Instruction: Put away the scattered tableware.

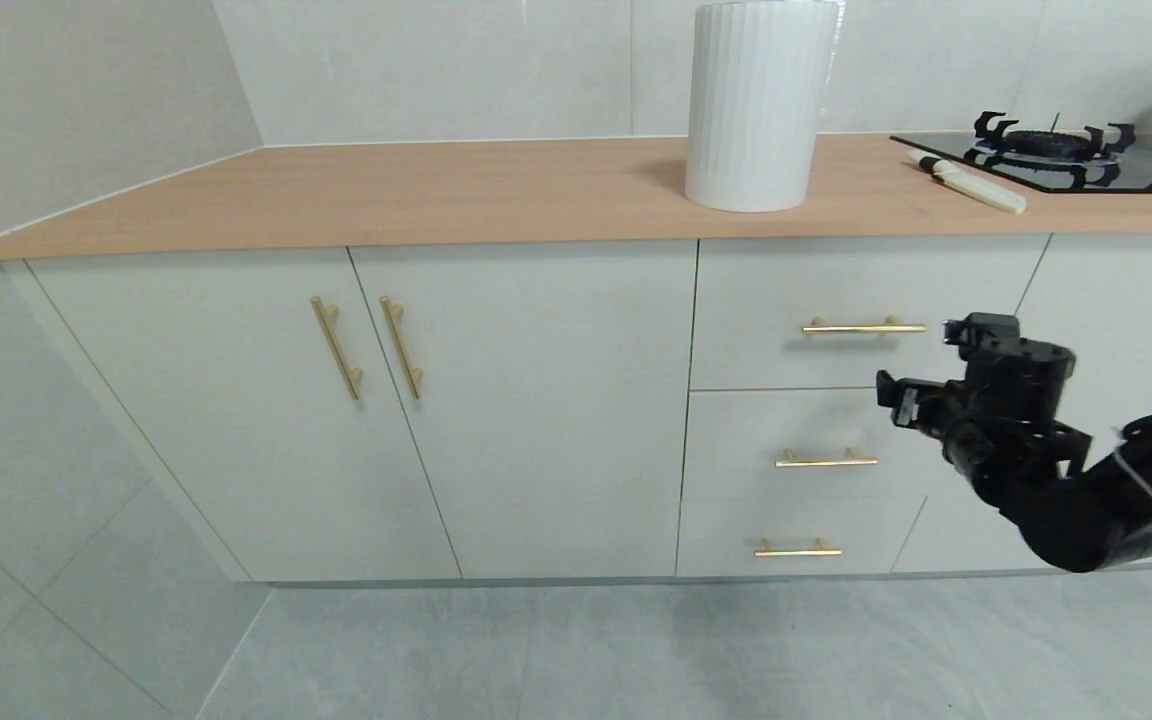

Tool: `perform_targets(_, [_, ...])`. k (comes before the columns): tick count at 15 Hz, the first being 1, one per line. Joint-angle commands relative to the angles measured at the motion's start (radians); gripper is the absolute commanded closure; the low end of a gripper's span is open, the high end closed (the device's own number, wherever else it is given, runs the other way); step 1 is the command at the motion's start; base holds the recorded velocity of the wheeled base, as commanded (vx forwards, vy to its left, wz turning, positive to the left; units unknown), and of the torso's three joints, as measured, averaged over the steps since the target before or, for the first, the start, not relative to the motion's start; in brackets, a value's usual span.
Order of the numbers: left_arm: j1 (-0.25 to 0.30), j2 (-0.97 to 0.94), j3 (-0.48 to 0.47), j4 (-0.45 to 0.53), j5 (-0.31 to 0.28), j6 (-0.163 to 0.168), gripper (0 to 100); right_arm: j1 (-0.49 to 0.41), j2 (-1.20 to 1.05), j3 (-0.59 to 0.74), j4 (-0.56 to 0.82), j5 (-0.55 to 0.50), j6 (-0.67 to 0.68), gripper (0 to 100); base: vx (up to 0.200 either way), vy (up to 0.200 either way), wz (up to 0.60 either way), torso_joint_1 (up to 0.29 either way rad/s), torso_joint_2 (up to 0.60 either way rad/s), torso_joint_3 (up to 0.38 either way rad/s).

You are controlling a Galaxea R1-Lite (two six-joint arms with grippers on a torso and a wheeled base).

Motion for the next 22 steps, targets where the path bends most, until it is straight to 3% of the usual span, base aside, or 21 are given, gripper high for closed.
perform_targets(1, [0.000,0.001,0.000,0.000,0.001,-0.001,0,-0.002,-0.430,0.221,0.003,0.004,-0.003,0,0.000,0.000,0.00,0.000,0.00,0.000])
perform_targets(7, [0.000,0.001,0.000,0.000,0.000,-0.001,0,-0.048,-1.121,0.564,0.069,-0.002,-0.230,0,0.000,0.000,0.00,0.000,0.00,0.000])
perform_targets(9, [0.000,0.001,0.000,0.000,0.000,-0.001,0,-0.059,-1.331,0.601,0.233,-0.002,-0.259,0,0.000,0.000,0.00,0.000,0.00,0.000])
perform_targets(12, [0.000,0.001,0.000,0.000,0.000,-0.001,0,-0.090,-1.766,0.597,0.730,-0.002,-0.259,0,0.000,0.000,0.00,0.000,0.00,0.000])
perform_targets(15, [0.000,0.001,0.000,0.000,0.000,-0.001,0,-0.180,-2.029,0.595,0.989,0.008,-0.259,0,0.000,0.000,0.00,0.000,0.00,0.000])
perform_targets(18, [0.000,0.001,0.000,0.000,0.001,-0.001,0,-0.179,-2.056,0.712,0.954,0.014,-0.245,0,0.000,0.000,0.00,0.000,0.00,0.000])
perform_targets(20, [0.000,0.001,0.000,0.000,0.001,-0.001,0,-0.179,-2.056,0.834,0.900,0.143,-0.224,0,0.000,0.000,0.00,0.000,0.00,0.000])
perform_targets(22, [0.000,0.001,0.000,0.000,0.000,-0.001,0,-0.179,-2.056,0.834,0.979,0.240,-0.142,0,0.000,0.000,0.00,0.000,0.00,0.000])
